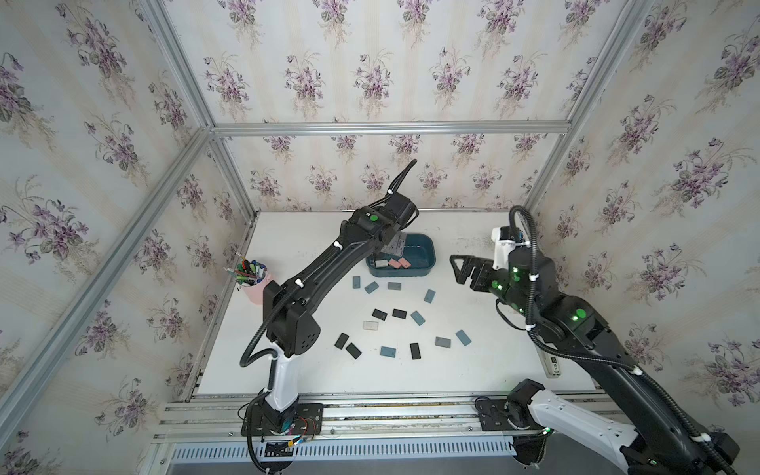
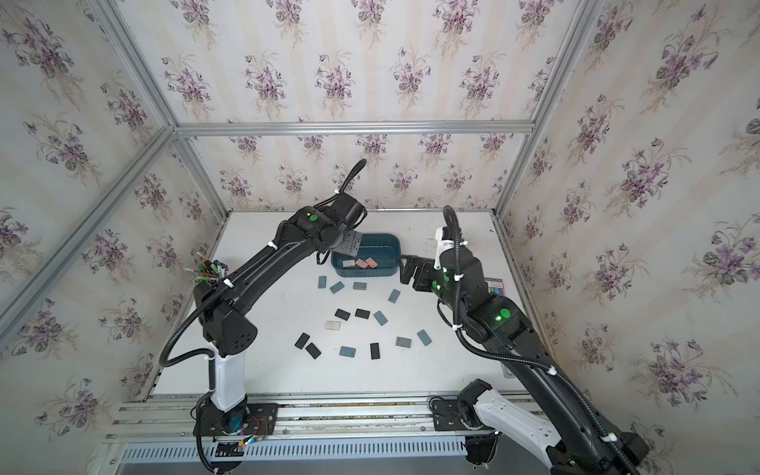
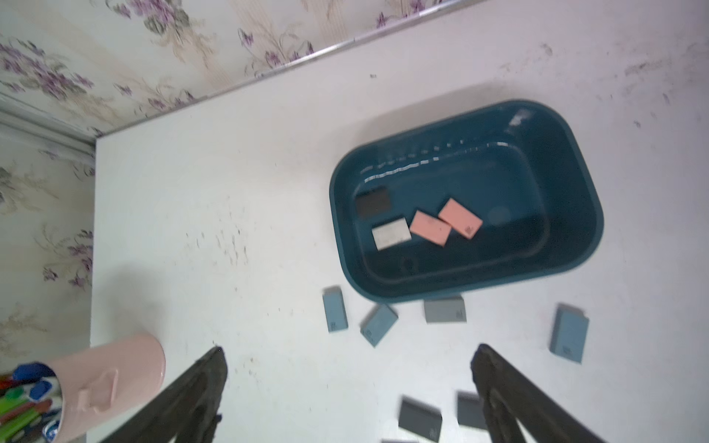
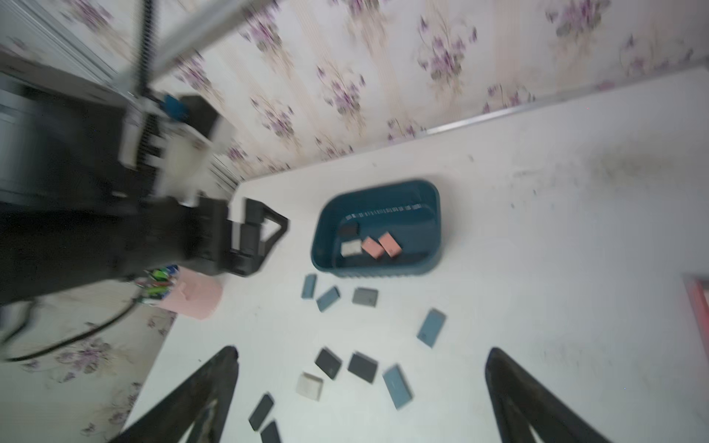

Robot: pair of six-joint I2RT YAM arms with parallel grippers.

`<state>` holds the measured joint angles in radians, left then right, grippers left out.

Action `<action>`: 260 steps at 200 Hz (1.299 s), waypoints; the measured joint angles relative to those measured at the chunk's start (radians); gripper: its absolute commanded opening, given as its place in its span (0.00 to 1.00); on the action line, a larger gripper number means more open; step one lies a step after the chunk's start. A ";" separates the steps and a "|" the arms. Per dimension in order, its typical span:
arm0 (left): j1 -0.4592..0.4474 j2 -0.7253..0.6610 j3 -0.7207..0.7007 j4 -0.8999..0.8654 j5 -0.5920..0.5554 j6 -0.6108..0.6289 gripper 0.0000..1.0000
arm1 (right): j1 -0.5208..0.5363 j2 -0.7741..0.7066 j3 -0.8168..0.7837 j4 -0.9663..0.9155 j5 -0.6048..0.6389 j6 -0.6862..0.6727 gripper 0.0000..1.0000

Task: Put the eraser in the storage box
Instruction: Pick up the eraser from the center of the board.

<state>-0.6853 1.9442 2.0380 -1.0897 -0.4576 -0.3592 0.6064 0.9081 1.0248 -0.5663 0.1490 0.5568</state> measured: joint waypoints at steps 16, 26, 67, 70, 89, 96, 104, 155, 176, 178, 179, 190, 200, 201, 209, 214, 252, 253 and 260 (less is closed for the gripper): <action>-0.002 -0.093 -0.133 0.014 0.036 -0.045 0.99 | 0.000 -0.020 -0.123 -0.006 -0.013 0.046 1.00; 0.000 -0.148 -0.212 0.020 0.051 -0.073 0.99 | 0.000 -0.039 -0.201 -0.005 -0.028 0.075 1.00; 0.001 -0.320 -0.448 0.037 0.090 -0.155 0.99 | 0.000 -0.081 -0.431 0.020 -0.092 0.171 1.00; 0.000 -0.328 -0.459 0.039 0.091 -0.158 0.99 | -0.001 -0.078 -0.439 0.021 -0.095 0.175 1.00; 0.000 -0.385 -0.537 0.050 0.104 -0.179 0.99 | -0.011 -0.031 -0.462 0.047 -0.112 0.185 0.99; 0.000 -0.401 -0.562 0.054 0.111 -0.185 0.99 | -0.017 -0.004 -0.464 0.058 -0.117 0.186 0.99; 0.000 -0.416 -0.588 0.056 0.119 -0.192 0.99 | -0.023 0.027 -0.465 0.062 -0.120 0.186 0.99; 0.001 -0.470 -0.711 0.081 0.150 -0.229 0.99 | -0.037 0.148 -0.472 0.072 -0.126 0.179 0.94; 0.001 -0.486 -0.736 0.086 0.153 -0.233 0.99 | -0.044 0.187 -0.461 0.067 -0.107 0.177 0.93; 0.001 -0.488 -0.739 0.087 0.153 -0.233 0.99 | -0.044 0.190 -0.460 0.067 -0.106 0.176 0.93; 0.001 -0.489 -0.740 0.087 0.153 -0.233 0.99 | -0.044 0.191 -0.460 0.068 -0.105 0.176 0.93; 0.001 -0.500 -0.754 0.087 0.153 -0.236 0.99 | -0.044 0.201 -0.460 0.067 -0.103 0.176 0.93; 0.001 -0.509 -0.766 0.086 0.153 -0.237 0.99 | -0.043 0.207 -0.464 0.064 -0.096 0.175 0.91; 0.001 -0.510 -0.767 0.086 0.153 -0.237 0.99 | -0.043 0.207 -0.465 0.064 -0.096 0.175 0.91; 0.001 -0.515 -0.776 0.087 0.153 -0.239 0.99 | -0.043 0.209 -0.468 0.061 -0.092 0.174 0.89; 0.001 -0.516 -0.780 0.087 0.153 -0.241 0.99 | -0.043 0.211 -0.470 0.058 -0.088 0.174 0.89; 0.001 -0.546 -0.801 0.092 0.163 -0.247 0.99 | -0.044 0.229 -0.491 0.047 -0.085 0.174 0.87; 0.001 -0.546 -0.801 0.092 0.163 -0.247 0.99 | -0.044 0.229 -0.492 0.047 -0.085 0.174 0.87; 0.001 -0.551 -0.801 0.095 0.163 -0.248 0.99 | -0.044 0.232 -0.497 0.047 -0.086 0.173 0.86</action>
<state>-0.6842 1.3933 1.2369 -0.9943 -0.2947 -0.6075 0.5625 1.1404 0.5282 -0.5198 0.0631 0.7300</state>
